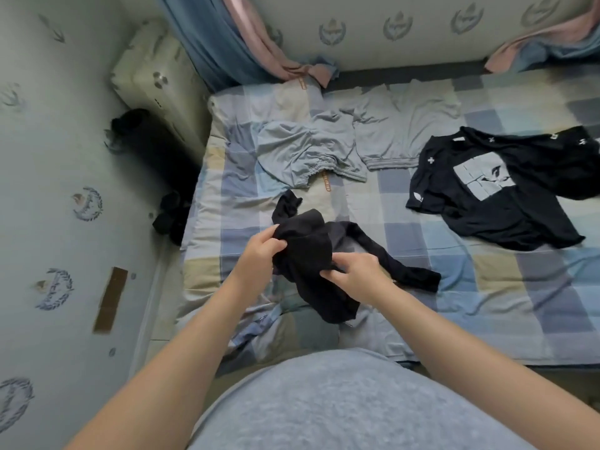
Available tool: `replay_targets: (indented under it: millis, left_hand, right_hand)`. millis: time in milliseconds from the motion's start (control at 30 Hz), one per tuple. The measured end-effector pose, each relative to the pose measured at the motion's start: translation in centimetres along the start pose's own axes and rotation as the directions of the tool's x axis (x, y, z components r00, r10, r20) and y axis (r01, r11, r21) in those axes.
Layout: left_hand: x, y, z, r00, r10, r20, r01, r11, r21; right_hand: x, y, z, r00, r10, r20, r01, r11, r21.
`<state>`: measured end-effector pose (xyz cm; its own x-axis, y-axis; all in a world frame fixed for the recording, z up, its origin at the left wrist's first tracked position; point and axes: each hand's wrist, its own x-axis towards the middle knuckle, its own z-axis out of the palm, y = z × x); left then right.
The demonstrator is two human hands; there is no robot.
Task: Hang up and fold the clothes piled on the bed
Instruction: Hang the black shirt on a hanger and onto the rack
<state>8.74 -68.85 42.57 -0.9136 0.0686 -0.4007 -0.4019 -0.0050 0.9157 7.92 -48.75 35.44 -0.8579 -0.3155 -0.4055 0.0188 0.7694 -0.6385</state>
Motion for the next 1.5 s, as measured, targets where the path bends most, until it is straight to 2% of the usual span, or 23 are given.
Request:
replay_targets:
  millis: [100,200,267,367,433,533,633,733,800,867,967,1100,1300,1367,1500]
  left_hand:
    - [-0.5,1.8,-3.4,0.998,0.023,-0.064,-0.031,0.991,-0.133]
    - [-0.5,2.6,-6.6,0.990,0.020,-0.136,-0.049,0.976,-0.211]
    - [-0.4,2.6,-8.5,0.976,-0.008,-0.219,-0.039,0.977,-0.210]
    - [-0.3,2.4,-10.3,0.950,-0.052,-0.307,0.006,0.989,-0.150]
    - [-0.2,2.5,-10.3,0.945,-0.061,-0.320,0.017,0.990,-0.139]
    - [0.0,2.3,-8.5,0.964,-0.014,-0.266,-0.011,0.995,-0.095]
    - [0.6,2.7,-5.2,0.989,0.102,-0.111,-0.089,0.990,0.111]
    - [1.8,2.9,-1.0,0.996,0.087,-0.024,-0.076,0.949,0.307]
    - [2.7,2.7,1.9,0.993,0.097,-0.063,-0.062,0.911,0.408]
    - [3.5,2.7,4.6,0.988,0.114,-0.106,-0.057,0.899,0.434]
    - [4.2,3.3,7.7,0.969,0.203,-0.140,-0.133,0.909,0.396]
    - [4.8,5.2,11.3,0.925,0.320,-0.205,-0.270,0.933,0.239]
    - [4.8,9.0,18.6,0.904,0.409,-0.122,-0.411,0.912,0.013]
    - [4.6,10.4,20.3,0.895,0.439,-0.082,-0.440,0.898,0.007]
    - [4.0,12.6,22.5,0.866,0.500,0.014,-0.500,0.864,0.058]
  right_hand:
    - [0.9,-2.9,1.5,1.000,0.024,-0.014,-0.023,0.999,0.031]
    - [2.0,-5.5,1.6,0.996,0.026,-0.089,-0.007,0.978,0.208]
    - [2.2,-6.7,0.7,0.982,0.011,-0.187,0.050,0.946,0.321]
    - [2.0,-8.3,-1.6,0.947,-0.039,-0.319,0.158,0.921,0.355]
    - [1.7,-9.2,-3.2,0.931,-0.071,-0.358,0.213,0.903,0.374]
    - [1.1,-10.1,-5.1,0.913,-0.113,-0.393,0.271,0.887,0.373]
    - [0.4,-10.6,-7.1,0.901,-0.139,-0.410,0.304,0.878,0.369]
    - [-0.5,-9.9,-9.7,0.888,-0.160,-0.431,0.331,0.874,0.356]
    - [-1.2,-8.6,-11.5,0.889,-0.179,-0.421,0.339,0.876,0.344]
    - [-1.9,-6.6,-13.3,0.909,-0.178,-0.376,0.331,0.856,0.396]
    - [-3.1,-3.3,-15.8,0.926,-0.148,-0.346,0.304,0.837,0.456]
    - [-4.6,1.1,-18.5,0.937,-0.119,-0.330,0.253,0.881,0.400]
    - [-7.1,5.6,-22.2,0.969,-0.170,-0.181,0.235,0.863,0.447]
    - [-7.8,6.5,-24.0,0.970,-0.171,-0.171,0.233,0.850,0.472]
    - [-9.1,7.6,-26.8,0.966,-0.256,-0.043,0.236,0.796,0.557]
